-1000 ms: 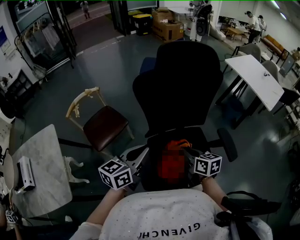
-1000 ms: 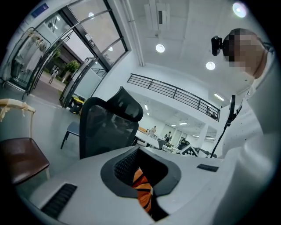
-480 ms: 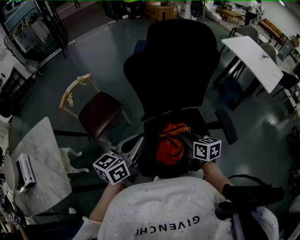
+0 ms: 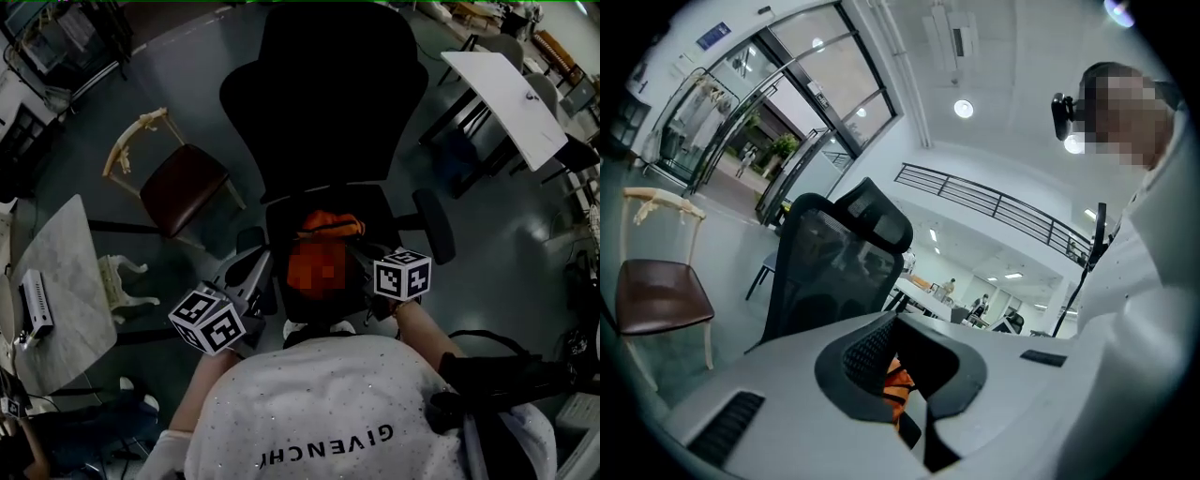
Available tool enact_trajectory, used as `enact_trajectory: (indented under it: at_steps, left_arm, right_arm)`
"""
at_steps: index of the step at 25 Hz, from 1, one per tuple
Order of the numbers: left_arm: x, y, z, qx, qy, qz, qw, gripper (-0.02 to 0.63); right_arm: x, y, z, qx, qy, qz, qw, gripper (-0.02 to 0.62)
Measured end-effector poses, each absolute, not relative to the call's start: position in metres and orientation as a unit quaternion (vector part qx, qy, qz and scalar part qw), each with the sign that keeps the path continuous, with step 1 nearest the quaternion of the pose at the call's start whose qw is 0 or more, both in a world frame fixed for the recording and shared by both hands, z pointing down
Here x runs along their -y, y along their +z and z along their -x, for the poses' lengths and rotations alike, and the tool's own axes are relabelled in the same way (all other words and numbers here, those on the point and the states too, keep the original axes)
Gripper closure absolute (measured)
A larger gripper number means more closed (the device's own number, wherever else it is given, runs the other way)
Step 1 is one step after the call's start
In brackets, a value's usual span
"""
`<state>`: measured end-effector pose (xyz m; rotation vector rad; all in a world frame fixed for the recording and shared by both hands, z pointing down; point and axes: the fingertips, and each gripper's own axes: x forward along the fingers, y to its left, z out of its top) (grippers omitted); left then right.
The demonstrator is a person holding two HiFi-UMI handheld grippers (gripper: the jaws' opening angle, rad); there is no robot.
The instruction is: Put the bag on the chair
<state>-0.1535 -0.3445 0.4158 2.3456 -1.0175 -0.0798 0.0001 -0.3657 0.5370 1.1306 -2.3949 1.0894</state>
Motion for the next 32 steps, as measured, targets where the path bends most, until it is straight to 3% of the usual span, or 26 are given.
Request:
enact_trajectory:
  at_steps: [32]
  left_arm:
    - [0.267,0.468,0.093,0.484,0.053,-0.816,0.31,0.611]
  right_arm:
    - [0.354,0.605,-0.088,0.819,0.415,-0.367,0.146,0.595]
